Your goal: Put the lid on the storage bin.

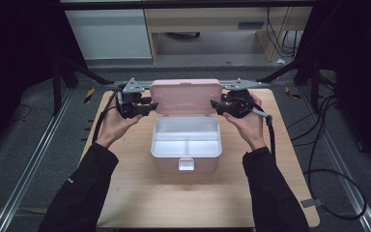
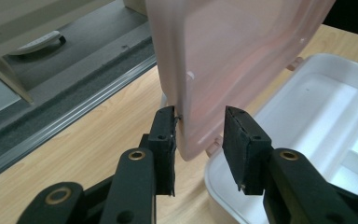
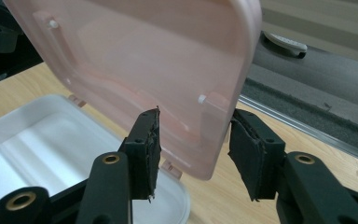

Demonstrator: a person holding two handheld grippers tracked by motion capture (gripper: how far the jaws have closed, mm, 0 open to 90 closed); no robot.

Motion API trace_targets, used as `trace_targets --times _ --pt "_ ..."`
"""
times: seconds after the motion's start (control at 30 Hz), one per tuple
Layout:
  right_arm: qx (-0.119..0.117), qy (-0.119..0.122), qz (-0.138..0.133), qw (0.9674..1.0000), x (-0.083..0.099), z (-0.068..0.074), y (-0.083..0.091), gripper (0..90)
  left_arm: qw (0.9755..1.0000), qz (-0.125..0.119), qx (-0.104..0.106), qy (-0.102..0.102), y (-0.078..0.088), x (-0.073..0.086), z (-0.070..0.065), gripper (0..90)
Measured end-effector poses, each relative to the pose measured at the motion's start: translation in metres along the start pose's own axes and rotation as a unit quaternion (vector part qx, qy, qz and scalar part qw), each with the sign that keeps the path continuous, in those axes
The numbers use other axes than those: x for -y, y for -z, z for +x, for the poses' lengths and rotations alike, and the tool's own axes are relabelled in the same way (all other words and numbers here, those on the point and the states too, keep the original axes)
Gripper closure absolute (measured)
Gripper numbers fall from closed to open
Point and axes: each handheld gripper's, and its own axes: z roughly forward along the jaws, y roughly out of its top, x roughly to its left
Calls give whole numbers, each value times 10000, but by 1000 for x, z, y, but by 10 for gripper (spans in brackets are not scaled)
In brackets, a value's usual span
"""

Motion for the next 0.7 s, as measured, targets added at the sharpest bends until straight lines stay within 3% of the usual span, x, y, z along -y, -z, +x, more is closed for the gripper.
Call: trace_targets --times 0.2,0.33,0.57,0.7 --pt "-125 45 -26 9999 14 7 10 555 9999 -52 73 -111 10 12 -11 652" --pt "-208 17 -31 9998 27 9 13 583 9996 62 55 -278 11 23 -19 646" --pt "-304 -70 31 9995 46 8 12 585 9995 86 110 -281 14 38 -25 631" --pt "-332 5 72 9994 53 12 14 581 9995 134 52 -270 13 47 -25 628"
